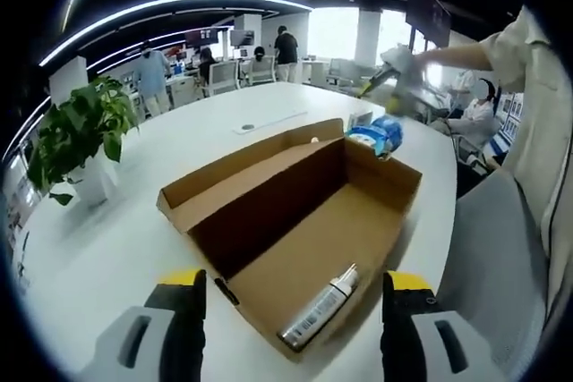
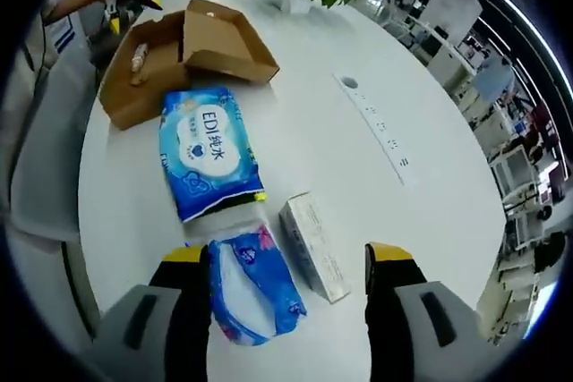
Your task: Operate the shoe box by opening the lid, removing the specified soft item, and placing it in the target area until the item is outside and the box remains undamaged.
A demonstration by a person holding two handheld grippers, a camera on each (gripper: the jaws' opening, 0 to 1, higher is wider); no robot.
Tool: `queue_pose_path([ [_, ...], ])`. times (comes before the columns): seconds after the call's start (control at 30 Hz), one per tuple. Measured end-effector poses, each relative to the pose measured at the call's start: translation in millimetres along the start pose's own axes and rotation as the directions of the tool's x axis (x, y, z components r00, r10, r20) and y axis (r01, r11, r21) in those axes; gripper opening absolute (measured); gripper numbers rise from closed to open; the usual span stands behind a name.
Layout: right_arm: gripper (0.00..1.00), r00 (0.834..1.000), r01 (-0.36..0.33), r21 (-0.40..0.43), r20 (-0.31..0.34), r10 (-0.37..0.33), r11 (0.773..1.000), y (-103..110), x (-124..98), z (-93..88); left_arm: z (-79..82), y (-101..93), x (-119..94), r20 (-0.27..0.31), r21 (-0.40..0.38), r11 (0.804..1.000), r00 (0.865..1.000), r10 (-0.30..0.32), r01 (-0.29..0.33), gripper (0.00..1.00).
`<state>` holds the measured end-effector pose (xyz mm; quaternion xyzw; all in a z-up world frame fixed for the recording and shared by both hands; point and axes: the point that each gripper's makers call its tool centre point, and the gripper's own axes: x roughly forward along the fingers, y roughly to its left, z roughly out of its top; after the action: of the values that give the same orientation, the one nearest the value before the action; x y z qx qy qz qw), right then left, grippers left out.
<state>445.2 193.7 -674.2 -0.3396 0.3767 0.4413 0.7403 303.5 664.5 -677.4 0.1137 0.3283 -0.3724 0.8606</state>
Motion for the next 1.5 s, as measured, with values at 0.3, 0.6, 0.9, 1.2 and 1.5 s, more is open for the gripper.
queue_pose_path([
  [0.3,0.81,0.993,0.011,0.134,0.112,-0.026,0.991,28.9,-27.8,13.3,7.5,-3.4,9.3,-0.028,0.048,0.998,0.999,-0.046,0.048,0.82],
  [0.6,0.89,0.974,0.026,0.213,0.214,-0.073,0.977,57.2,-47.0,23.2,11.8,-4.6,17.3,-0.080,0.099,0.991,0.993,-0.082,0.090,0.81],
  [0.9,0.95,0.953,0.027,0.254,0.284,-0.101,0.967,87.5,-57.9,33.1,14.1,-7.9,25.5,-0.145,0.177,0.974,0.983,-0.116,0.142,0.79],
  [1.2,0.96,0.935,0.027,0.288,0.332,-0.127,0.957,103.6,-64.8,35.7,9.3,-11.7,33.4,-0.219,0.226,0.954,0.964,-0.148,0.198,0.78],
  [1.5,0.96,0.922,0.019,0.302,0.363,-0.134,0.953,123.7,-67.2,39.6,5.2,-12.9,40.7,-0.280,0.270,0.930,0.944,-0.171,0.249,0.76],
])
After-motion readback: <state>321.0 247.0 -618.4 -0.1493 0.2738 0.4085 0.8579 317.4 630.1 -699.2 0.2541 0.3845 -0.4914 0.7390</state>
